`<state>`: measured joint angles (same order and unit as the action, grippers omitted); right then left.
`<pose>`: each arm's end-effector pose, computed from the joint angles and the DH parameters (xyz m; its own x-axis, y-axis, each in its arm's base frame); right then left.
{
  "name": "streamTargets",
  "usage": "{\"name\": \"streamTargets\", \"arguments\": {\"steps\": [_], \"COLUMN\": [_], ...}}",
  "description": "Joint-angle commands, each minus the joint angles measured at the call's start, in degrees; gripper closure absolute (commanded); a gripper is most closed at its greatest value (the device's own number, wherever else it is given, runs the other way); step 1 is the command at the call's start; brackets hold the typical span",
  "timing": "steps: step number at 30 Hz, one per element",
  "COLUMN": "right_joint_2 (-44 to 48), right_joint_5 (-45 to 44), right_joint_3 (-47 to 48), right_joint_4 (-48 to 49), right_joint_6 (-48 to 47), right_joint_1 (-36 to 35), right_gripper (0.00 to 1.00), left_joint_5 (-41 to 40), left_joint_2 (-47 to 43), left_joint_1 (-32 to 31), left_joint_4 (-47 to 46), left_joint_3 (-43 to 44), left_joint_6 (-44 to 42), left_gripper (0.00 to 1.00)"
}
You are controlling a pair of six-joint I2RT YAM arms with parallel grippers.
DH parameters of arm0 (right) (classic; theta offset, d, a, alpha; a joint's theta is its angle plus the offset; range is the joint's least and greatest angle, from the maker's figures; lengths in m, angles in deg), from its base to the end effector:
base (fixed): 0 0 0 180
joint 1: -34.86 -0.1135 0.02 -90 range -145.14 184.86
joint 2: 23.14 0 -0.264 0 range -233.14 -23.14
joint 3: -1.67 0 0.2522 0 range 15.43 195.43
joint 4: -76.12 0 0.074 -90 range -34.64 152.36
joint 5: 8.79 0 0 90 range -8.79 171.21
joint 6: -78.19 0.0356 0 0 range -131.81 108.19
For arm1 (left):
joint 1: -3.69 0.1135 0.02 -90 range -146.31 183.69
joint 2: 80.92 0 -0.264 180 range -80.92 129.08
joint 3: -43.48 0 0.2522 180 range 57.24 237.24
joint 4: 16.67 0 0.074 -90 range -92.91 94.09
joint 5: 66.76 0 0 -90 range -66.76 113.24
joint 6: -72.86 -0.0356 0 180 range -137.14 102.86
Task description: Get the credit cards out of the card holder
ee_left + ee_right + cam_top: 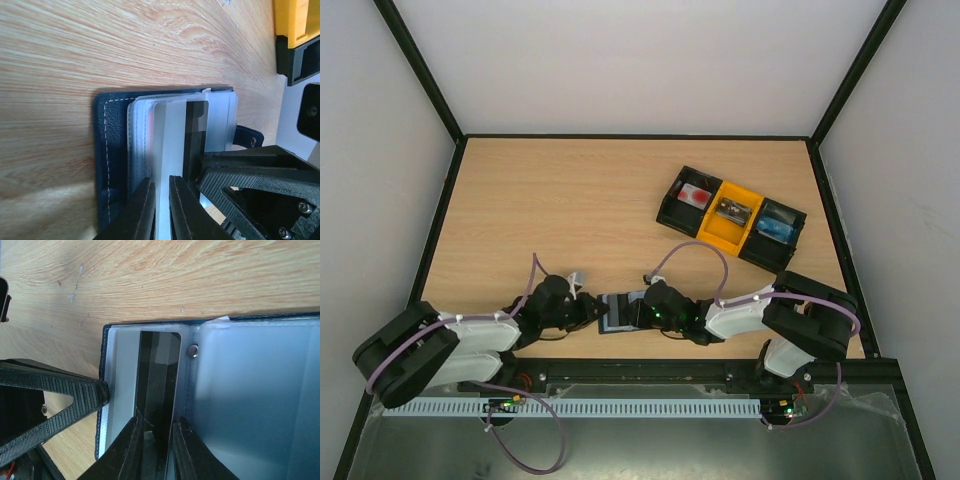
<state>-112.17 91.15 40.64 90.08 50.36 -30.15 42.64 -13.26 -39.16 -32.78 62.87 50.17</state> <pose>0.1066 0.2433 0.1198 -0.9578 0.0069 -0.2873 -0.2242 0.6075 0.7620 0.1229 -0.1301 0.1122 -0.9326 -0.3219 -0.1634 -0.0331 0.5270 -0.8492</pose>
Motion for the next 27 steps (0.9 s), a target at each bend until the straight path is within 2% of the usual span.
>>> {"name": "streamTargets", "arguments": {"steps": [1, 6, 11, 21, 27], "right_joint_2": [0.0, 0.09, 0.08, 3.58, 3.81], "right_joint_5": [-1.42, -1.77, -1.83, -4.21, -4.73], "right_joint_3": [-0.66, -1.17, -1.03, -3.09, -4.0], "right_joint_4": [0.66, 0.81, 0.79, -1.31, -1.47], "right_joint_6": [0.16, 0.05, -0.19, -0.3, -0.04], "right_joint_1": [-0.47, -0.47, -0.53, -0.46, -0.34], "right_gripper": [0.82, 0.85, 0.98, 0.98, 0.94], "left_joint_5": [0.74, 0.12, -0.68, -2.33, -2.44], "left_joint_2": [3.67, 5.46, 5.66, 5.81, 6.08], "left_joint_1": [-0.28, -0.3, -0.3, -0.26, -0.3], "left_joint_4": [-0.63, 1.39, 3.35, 7.63, 7.45], "left_joint_3": [-0.06, -0.43, 0.1, 1.14, 1.14], "left_joint_6": [-1.01, -1.3, -1.55, -3.15, -2.95], "left_gripper": [0.88, 0.88, 0.88, 0.89, 0.89]}}
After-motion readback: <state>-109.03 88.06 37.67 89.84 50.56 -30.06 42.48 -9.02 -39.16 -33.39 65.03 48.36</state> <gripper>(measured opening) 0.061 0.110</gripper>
